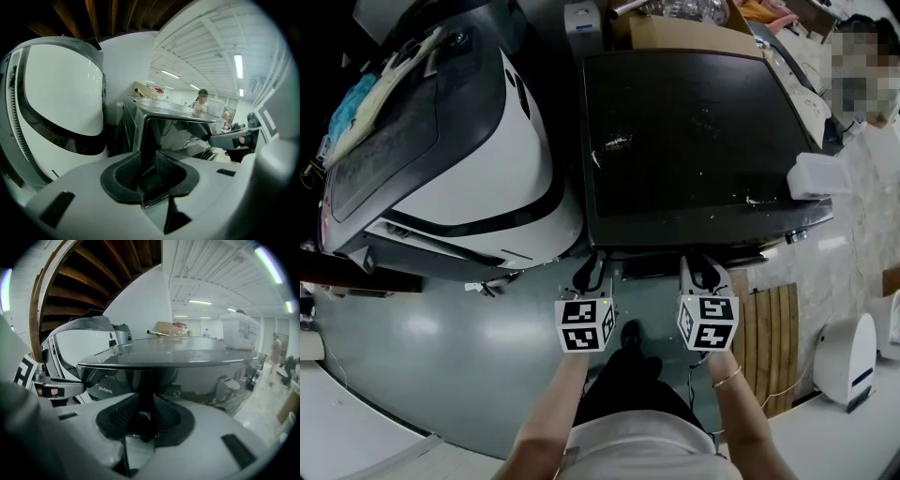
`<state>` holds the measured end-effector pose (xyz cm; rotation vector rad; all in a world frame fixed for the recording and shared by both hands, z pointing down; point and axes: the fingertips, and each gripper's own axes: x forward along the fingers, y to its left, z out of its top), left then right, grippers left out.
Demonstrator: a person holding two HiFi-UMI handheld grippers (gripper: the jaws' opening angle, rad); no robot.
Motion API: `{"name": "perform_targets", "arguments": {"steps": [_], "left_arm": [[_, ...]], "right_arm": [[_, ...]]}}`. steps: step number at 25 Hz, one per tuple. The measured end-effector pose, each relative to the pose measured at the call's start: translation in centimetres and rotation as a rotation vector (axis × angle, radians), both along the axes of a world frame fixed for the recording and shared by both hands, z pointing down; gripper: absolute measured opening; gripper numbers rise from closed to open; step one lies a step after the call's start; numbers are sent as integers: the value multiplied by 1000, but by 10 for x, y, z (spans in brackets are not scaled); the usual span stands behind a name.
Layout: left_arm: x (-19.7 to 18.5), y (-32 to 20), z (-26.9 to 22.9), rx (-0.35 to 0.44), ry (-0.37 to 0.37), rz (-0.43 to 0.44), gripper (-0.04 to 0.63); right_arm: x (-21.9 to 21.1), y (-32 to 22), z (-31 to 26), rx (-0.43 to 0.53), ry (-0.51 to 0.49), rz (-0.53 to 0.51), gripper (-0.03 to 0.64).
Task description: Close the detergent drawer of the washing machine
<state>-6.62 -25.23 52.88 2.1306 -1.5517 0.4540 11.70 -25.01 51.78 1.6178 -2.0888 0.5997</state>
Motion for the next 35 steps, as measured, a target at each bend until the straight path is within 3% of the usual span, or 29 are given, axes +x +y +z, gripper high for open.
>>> {"name": "perform_targets", "arguments": {"steps": [26,35], "left_arm": [[8,47,-52,115,-24,11,35],[10,70,-74,156,-17,10,25]], "right_arm": [[8,58,-63,144,-90,-28,83],[12,77,-91,219,-135,-32,49]]}}
